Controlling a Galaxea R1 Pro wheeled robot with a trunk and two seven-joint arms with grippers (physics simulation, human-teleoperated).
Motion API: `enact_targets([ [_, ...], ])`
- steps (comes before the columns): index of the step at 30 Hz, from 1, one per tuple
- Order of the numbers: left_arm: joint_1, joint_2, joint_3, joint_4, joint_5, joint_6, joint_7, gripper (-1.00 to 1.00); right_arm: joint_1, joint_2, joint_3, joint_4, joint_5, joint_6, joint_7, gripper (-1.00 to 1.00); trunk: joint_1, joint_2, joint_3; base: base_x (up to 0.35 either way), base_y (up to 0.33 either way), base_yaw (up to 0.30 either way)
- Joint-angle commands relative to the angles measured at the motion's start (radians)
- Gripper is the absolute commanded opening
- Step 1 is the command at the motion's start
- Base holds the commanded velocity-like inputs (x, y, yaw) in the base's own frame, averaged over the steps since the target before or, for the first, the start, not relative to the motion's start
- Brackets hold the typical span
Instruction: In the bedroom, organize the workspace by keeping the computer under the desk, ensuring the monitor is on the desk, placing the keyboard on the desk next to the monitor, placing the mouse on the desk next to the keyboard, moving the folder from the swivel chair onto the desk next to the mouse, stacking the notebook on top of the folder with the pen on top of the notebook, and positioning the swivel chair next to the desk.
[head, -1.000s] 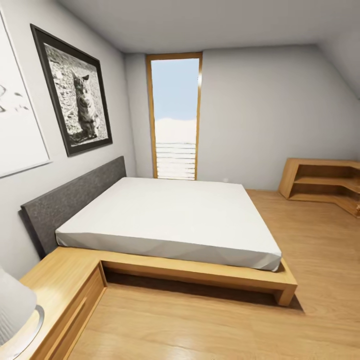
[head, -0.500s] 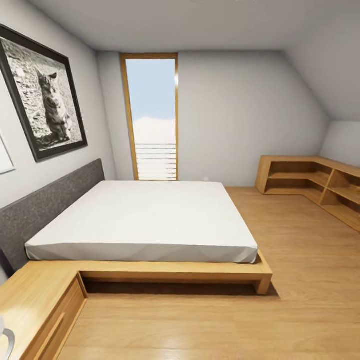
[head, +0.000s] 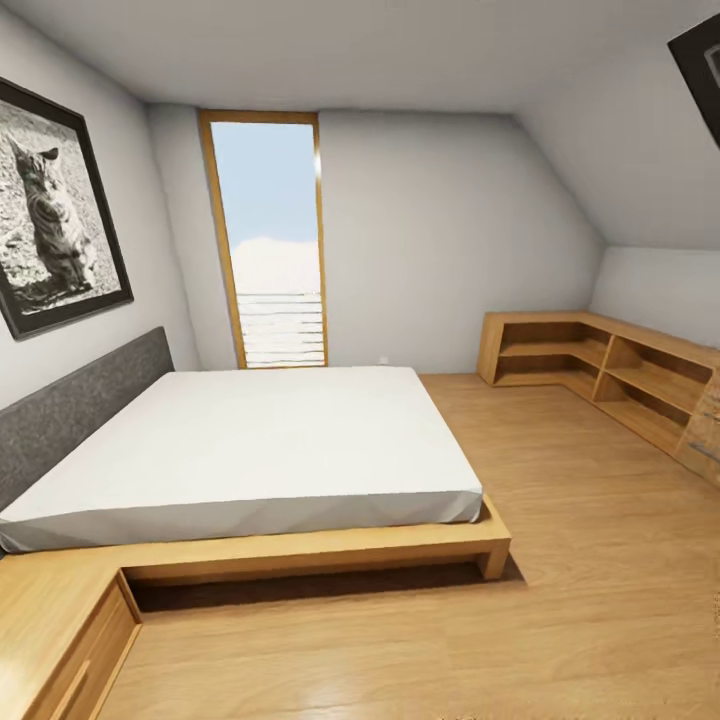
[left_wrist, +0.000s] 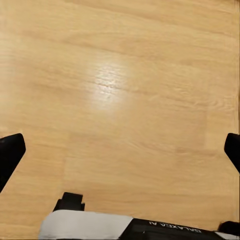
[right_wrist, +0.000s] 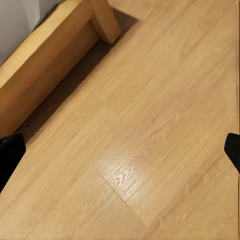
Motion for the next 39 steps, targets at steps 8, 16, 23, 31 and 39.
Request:
enact_targets([
  [8,-0.004,0.010,0.007,0.141,0.093,-0.216,-0.008,1.00,-0.009,0.002,0.062,0.127,0.068,-0.036,0.032,1.00,-0.031,0.055,0.024,0.000,0.000,-0.289],
  [16,-0.004,0.008,0.007,0.183,0.099,-0.367,-0.010,1.00,-0.010,0.046,0.172,0.192,0.265,-0.210,0.050,1.00,-0.035,0.062,0.028,0.000,0.000,-0.298],
  [23,-0.004,0.010,0.006,0.202,0.099,-0.381,-0.010,1.00,-0.010,0.049,0.182,0.215,0.287,-0.233,0.051,1.00,-0.035,0.062,0.028,0.000,0.000,-0.300],
  [31,-0.004,0.011,0.006,0.217,0.099,-0.381,-0.007,1.00,-0.010,0.049,0.183,0.217,0.289,-0.235,0.051,1.00,-0.035,0.062,0.028,0.000,0.000,-0.300],
  [39,-0.004,0.009,-0.019,0.219,0.099,-0.381,-0.006,1.00,-0.010,0.050,0.184,0.217,0.291,-0.235,0.051,1.00,-0.035,0.062,0.028,0.000,0.000,-0.300],
])
